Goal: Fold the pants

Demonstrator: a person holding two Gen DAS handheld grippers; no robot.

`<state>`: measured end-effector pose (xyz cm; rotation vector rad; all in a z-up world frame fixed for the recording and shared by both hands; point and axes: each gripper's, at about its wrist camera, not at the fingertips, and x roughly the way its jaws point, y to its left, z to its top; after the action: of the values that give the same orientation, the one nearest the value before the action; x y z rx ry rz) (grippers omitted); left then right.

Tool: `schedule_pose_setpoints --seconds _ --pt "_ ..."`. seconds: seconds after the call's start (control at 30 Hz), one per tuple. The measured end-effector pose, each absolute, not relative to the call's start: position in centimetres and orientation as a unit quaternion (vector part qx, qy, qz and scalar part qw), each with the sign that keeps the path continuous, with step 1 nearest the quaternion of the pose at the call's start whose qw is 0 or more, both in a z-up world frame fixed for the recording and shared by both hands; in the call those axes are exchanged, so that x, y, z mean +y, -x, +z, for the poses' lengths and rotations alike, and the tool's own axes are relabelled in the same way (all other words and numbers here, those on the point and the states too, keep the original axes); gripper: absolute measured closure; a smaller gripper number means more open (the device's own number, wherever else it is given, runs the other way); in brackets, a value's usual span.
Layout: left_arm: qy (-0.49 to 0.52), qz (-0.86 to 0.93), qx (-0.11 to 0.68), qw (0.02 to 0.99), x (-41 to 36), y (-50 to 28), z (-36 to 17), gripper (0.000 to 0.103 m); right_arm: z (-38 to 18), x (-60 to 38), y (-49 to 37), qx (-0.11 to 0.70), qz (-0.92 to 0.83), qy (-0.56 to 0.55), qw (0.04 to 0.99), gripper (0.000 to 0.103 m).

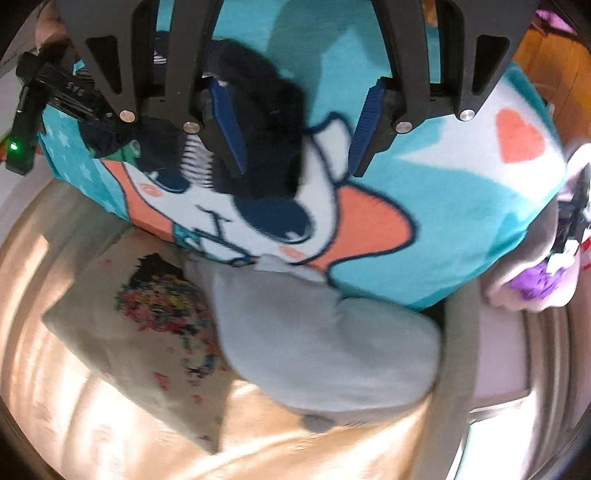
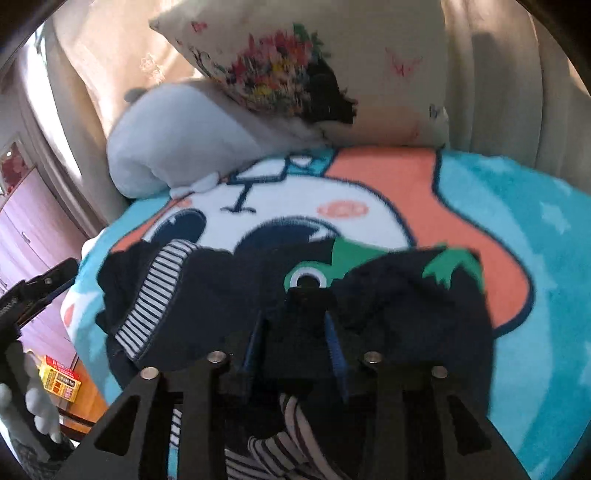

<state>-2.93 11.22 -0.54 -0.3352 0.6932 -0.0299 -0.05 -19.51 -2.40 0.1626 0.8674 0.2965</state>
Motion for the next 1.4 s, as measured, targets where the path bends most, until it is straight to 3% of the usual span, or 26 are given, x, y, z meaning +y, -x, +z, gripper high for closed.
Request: schedule_pose_setpoints --seconds 0.27,0.5,0.8,0.97,1.2,1.33,1.4 --pt "0.210 -0.016 0.374 0.903 13.1 2.7 -3.5 0.047 0.6 -19.6 2.3 0.381 0.157 -0.079 0.908 0.056" --pt "0.223 -0.041 0.388 0.893 11.5 2.4 -4.8 0.047 2.9 -16.2 1.8 0.385 0.220 -0.057 0.895 0.039" --pt "0.253 -0.047 0.377 0.890 13.3 3.8 -5.0 0.047 3.0 -6.5 -5.2 0.494 0.337 -0.038 0.800 0.031" --pt "0.240 -0.022 0.366 0.899 14.6 5.0 -4.8 0.046 0.1 -0.4 -8.6 0.571 0.324 0.020 0.754 0.029" --pt "0.236 -0.028 0.371 0.898 15.0 5.2 -6.1 0.046 -4.0 4.9 -10.7 0.636 0.276 0.146 0.706 0.015" --pt "0.234 -0.045 0.373 0.897 14.2 5.2 -6.6 0.043 -4.3 5.9 -10.3 0.634 0.265 0.195 0.700 0.021" --pt "0.236 -0.059 0.371 0.896 13.6 5.1 -6.7 0.039 -4.2 5.9 -9.4 0.610 0.255 0.231 0.714 0.037"
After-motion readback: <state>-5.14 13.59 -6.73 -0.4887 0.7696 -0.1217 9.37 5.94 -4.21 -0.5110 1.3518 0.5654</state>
